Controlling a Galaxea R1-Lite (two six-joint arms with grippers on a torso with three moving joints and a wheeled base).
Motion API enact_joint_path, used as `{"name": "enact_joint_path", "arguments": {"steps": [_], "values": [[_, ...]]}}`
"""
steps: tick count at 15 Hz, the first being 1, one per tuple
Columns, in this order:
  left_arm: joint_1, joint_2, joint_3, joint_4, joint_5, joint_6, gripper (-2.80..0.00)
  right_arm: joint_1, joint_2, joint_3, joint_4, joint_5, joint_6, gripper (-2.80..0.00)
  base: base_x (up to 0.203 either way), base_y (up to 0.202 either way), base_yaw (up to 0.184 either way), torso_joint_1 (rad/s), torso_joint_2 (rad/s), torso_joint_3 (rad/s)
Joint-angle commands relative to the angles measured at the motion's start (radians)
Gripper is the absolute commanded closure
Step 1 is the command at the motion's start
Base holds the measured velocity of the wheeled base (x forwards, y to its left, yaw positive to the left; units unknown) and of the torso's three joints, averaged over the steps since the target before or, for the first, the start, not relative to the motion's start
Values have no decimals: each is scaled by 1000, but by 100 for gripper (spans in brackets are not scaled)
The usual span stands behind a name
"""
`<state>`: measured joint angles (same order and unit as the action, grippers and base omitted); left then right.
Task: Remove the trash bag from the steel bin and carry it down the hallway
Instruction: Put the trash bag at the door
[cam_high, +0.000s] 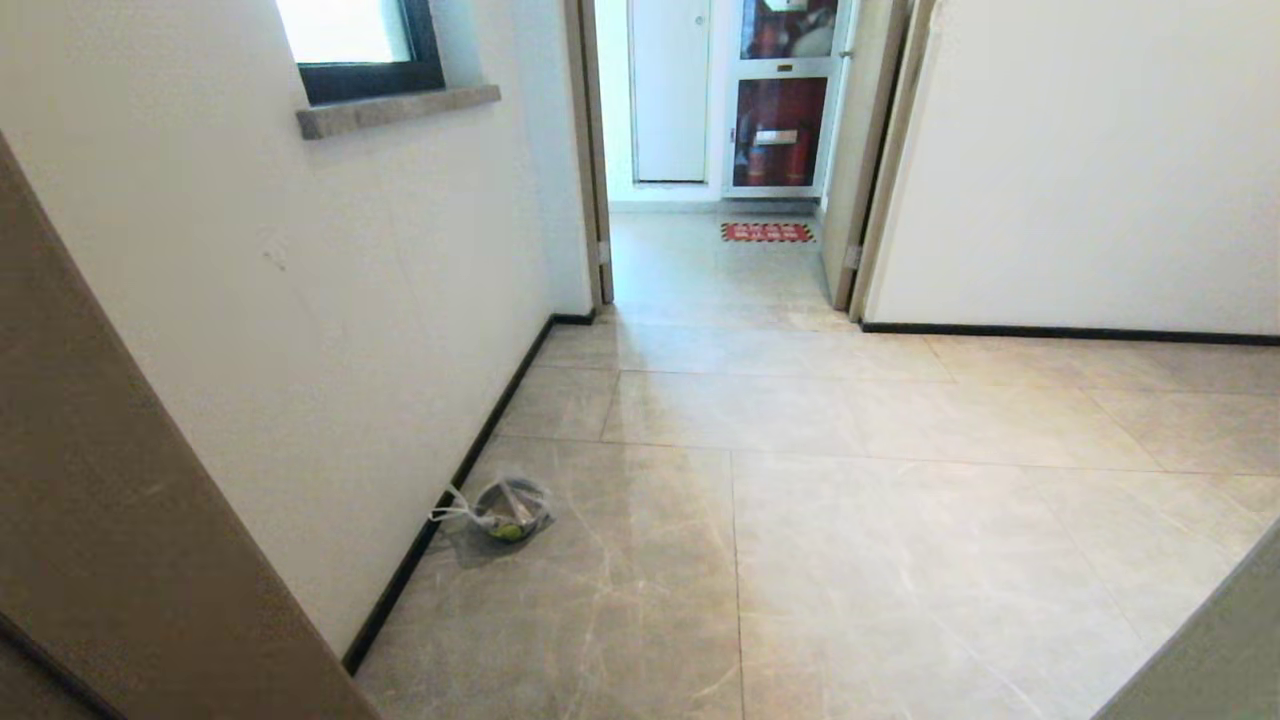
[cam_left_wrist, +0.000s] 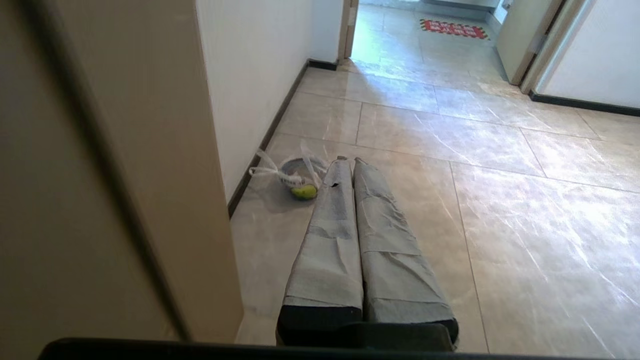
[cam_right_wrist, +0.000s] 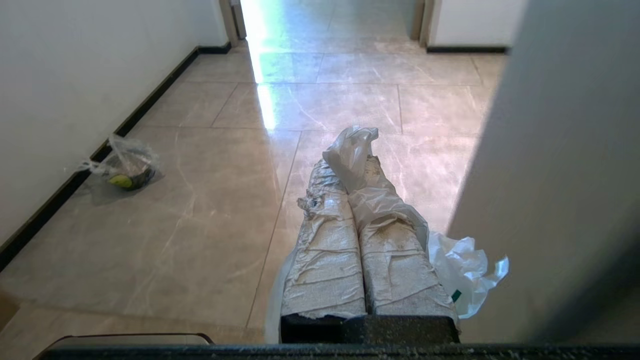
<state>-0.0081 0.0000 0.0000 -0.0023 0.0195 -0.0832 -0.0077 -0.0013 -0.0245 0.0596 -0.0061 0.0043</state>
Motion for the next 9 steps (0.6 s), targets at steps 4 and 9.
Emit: {"name": "enact_joint_path", "arguments": {"steps": [4, 9], "values": [[0, 0, 0, -1, 0, -1, 0, 0, 0, 0, 0, 0, 0, 0, 190, 0, 1, 6, 2, 3], [0, 0, 0, -1, 0, -1, 0, 0, 0, 0, 0, 0, 0, 0, 193, 0, -1, 3, 3, 2]]}}
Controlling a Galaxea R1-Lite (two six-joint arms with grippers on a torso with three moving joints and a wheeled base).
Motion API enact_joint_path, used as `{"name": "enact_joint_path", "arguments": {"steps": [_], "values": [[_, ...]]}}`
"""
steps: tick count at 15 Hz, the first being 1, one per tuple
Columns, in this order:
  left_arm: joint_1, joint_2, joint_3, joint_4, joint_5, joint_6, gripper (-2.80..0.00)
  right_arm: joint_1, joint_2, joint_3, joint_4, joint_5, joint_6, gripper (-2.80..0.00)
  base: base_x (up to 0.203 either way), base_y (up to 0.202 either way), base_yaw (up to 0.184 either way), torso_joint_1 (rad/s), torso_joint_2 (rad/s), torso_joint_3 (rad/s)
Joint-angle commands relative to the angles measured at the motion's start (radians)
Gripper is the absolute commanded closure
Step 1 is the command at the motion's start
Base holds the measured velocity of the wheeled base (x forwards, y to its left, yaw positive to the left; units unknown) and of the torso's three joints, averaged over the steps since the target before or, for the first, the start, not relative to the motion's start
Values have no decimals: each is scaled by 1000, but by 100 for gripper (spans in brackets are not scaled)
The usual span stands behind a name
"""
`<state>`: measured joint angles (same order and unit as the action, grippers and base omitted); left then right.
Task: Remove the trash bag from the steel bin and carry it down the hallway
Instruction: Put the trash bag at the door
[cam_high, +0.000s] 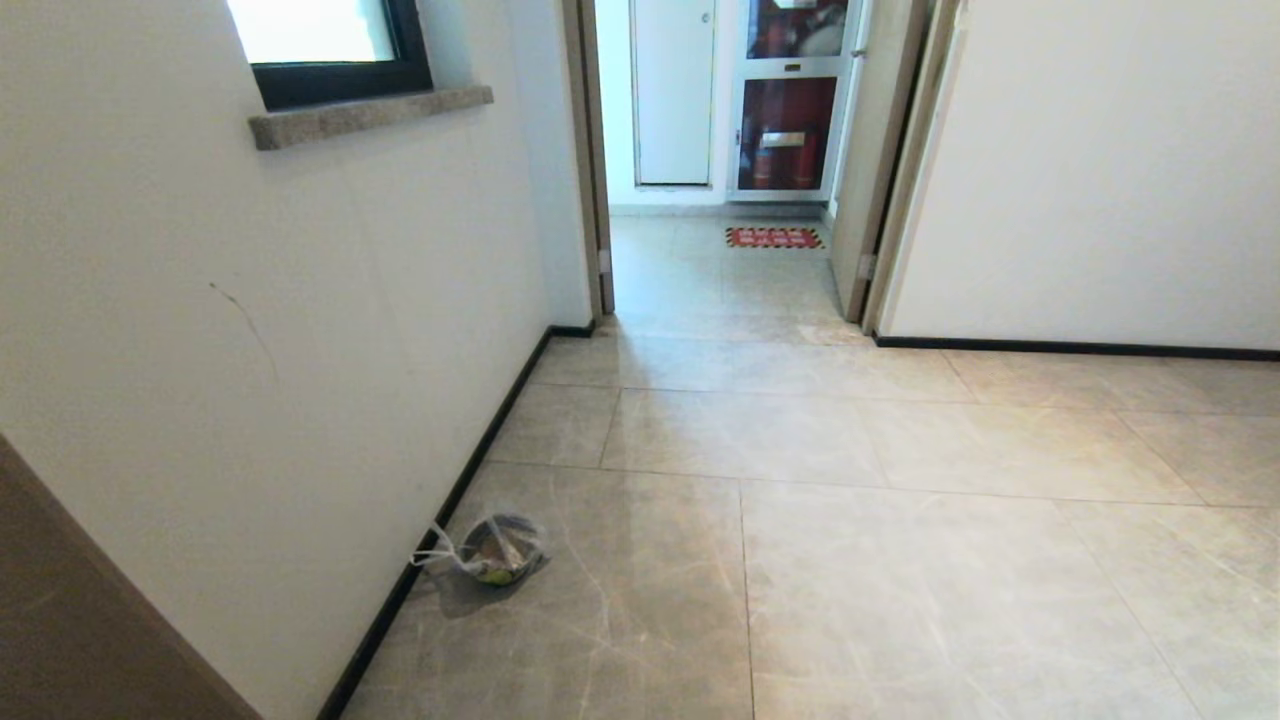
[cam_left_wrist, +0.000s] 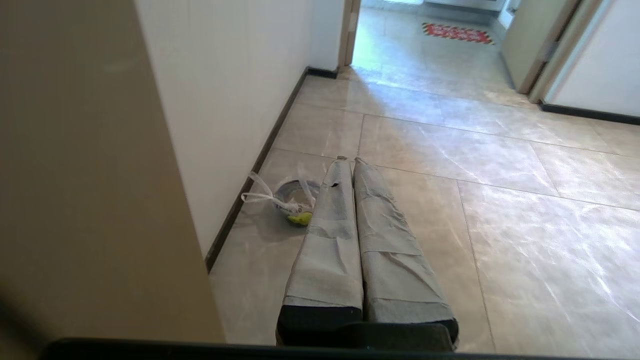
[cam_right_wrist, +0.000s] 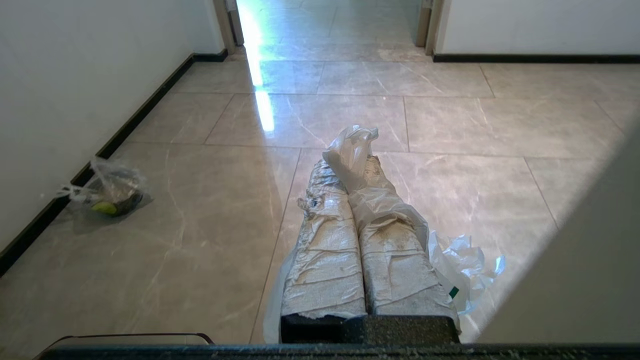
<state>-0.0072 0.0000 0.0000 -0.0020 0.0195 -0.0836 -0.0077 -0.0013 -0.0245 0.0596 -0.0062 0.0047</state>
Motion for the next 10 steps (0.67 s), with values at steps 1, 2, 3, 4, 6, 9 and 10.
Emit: {"name": "enact_joint_path", "arguments": {"steps": [1, 2, 3, 4, 6, 9, 10], "values": [[0, 0, 0, -1, 0, -1, 0, 0, 0, 0, 0, 0, 0, 0, 192, 0, 1, -1, -1, -1], [0, 0, 0, -1, 0, -1, 0, 0, 0, 0, 0, 0, 0, 0, 192, 0, -1, -2, 7, 0], [0, 0, 0, -1, 0, -1, 0, 0, 0, 0, 0, 0, 0, 0, 191, 0, -2, 0, 2, 7], [0, 0, 0, -1, 0, -1, 0, 0, 0, 0, 0, 0, 0, 0, 193, 0, -3, 2, -1, 7], [0, 0, 0, -1, 0, -1, 0, 0, 0, 0, 0, 0, 0, 0, 200, 0, -1, -1, 4, 3], [0, 0, 0, -1, 0, -1, 0, 0, 0, 0, 0, 0, 0, 0, 198, 0, 1, 5, 1, 4], [0, 0, 0, -1, 0, -1, 0, 0, 0, 0, 0, 0, 0, 0, 193, 0, -1, 2, 2, 7]]}}
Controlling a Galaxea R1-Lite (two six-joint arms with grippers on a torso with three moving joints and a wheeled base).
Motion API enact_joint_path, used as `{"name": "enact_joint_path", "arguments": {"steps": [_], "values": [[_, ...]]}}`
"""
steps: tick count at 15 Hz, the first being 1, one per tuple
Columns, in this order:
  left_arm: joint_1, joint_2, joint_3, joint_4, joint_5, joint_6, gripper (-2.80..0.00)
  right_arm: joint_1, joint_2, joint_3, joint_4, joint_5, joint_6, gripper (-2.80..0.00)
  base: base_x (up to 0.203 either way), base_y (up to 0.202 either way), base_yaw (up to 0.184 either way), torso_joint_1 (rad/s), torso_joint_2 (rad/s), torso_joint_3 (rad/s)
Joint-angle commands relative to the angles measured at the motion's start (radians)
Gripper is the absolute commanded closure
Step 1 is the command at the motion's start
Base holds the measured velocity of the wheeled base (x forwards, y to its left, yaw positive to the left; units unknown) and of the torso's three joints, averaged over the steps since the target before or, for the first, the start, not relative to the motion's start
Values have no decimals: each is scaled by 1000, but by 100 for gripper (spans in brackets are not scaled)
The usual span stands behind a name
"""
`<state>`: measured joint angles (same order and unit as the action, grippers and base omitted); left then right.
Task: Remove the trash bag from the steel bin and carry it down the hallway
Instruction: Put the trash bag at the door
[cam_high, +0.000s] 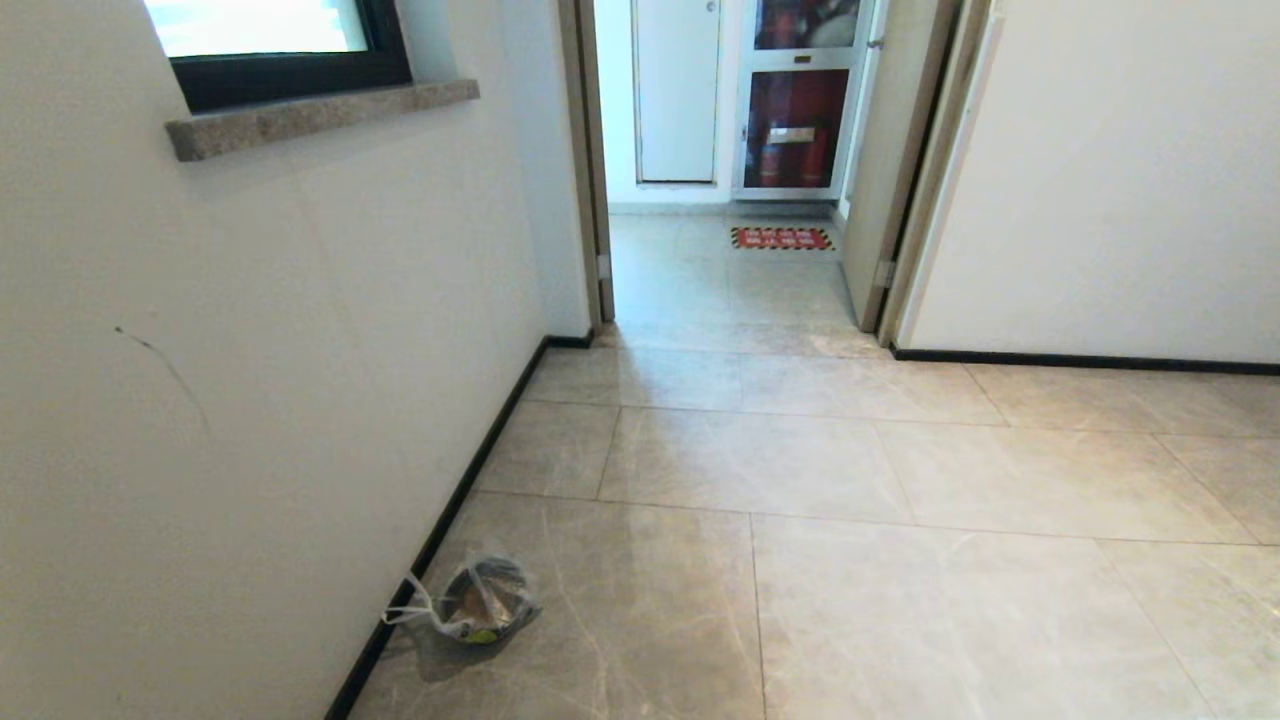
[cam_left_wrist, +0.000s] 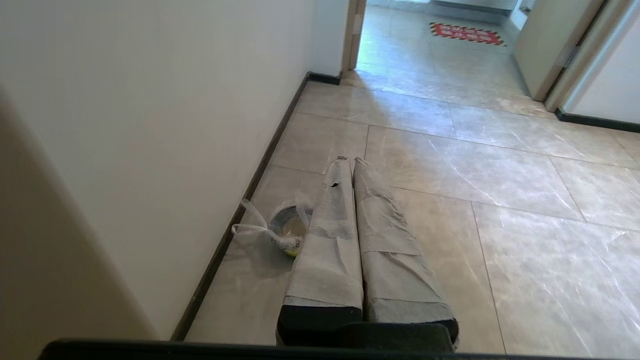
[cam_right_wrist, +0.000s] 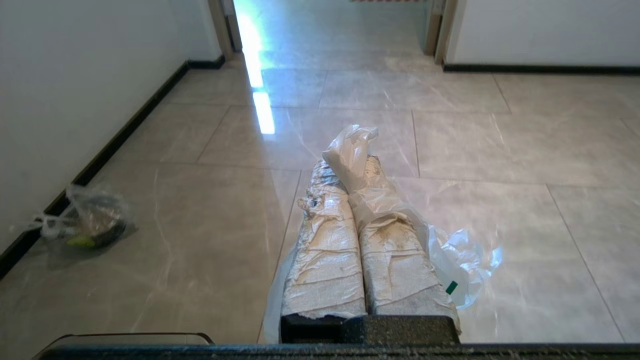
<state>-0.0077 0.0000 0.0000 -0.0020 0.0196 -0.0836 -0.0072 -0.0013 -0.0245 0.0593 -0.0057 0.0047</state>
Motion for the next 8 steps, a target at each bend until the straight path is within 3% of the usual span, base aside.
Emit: {"name": "enact_joint_path", "arguments": {"steps": [1, 8], "values": [[0, 0, 0, -1, 0, -1, 0, 0, 0, 0, 1, 0, 0, 0, 191, 0, 3, 6, -1, 4], [0, 0, 0, -1, 0, -1, 0, 0, 0, 0, 1, 0, 0, 0, 190, 0, 0, 3, 4, 6]]}}
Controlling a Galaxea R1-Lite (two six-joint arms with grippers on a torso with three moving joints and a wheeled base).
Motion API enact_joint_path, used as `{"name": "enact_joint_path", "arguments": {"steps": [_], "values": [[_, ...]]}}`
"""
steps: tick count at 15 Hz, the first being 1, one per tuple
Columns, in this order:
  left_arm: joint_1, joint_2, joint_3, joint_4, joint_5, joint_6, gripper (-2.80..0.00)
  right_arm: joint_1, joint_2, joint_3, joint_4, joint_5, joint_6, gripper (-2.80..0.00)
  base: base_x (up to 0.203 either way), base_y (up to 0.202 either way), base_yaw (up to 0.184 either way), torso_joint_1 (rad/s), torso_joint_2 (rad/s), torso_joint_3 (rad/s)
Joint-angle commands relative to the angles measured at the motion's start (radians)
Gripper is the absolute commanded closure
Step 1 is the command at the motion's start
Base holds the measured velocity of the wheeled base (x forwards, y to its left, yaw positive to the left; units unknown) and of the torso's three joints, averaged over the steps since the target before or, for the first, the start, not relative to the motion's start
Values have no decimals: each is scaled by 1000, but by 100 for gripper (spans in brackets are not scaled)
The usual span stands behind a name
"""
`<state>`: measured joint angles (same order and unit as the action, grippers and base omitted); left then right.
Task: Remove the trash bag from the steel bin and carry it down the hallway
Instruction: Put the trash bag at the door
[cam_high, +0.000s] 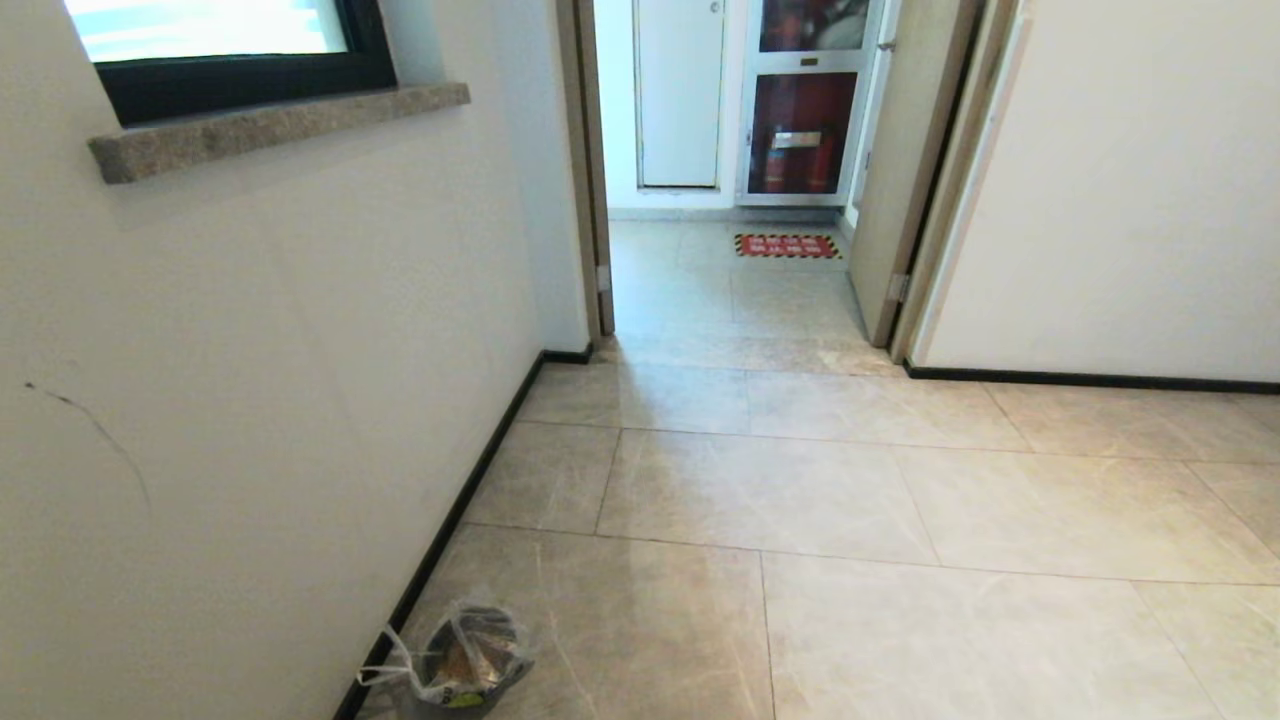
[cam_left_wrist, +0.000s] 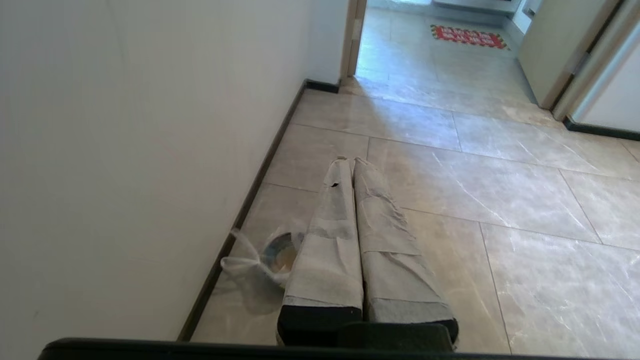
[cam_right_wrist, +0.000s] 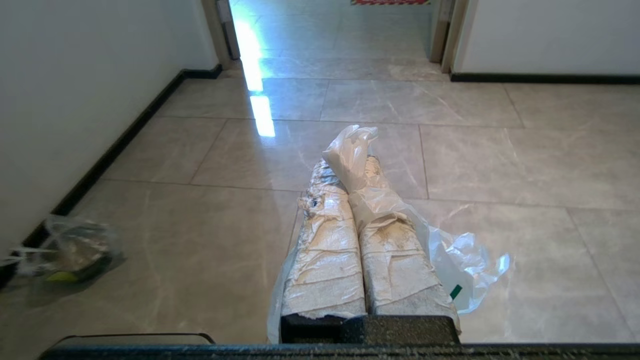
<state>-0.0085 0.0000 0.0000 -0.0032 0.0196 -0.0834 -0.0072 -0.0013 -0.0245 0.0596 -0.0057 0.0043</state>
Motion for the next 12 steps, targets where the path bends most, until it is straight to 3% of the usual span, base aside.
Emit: {"name": "enact_joint_path", "arguments": {"steps": [1, 12], "values": [[1, 0, 0, 0, 0, -1, 0, 0, 0, 0, 0, 0, 0, 0, 187, 0, 4, 2, 3, 5], [1, 0, 0, 2, 0, 1, 0, 0, 0, 0, 0, 0, 0, 0, 192, 0, 2, 2, 4, 1]]}}
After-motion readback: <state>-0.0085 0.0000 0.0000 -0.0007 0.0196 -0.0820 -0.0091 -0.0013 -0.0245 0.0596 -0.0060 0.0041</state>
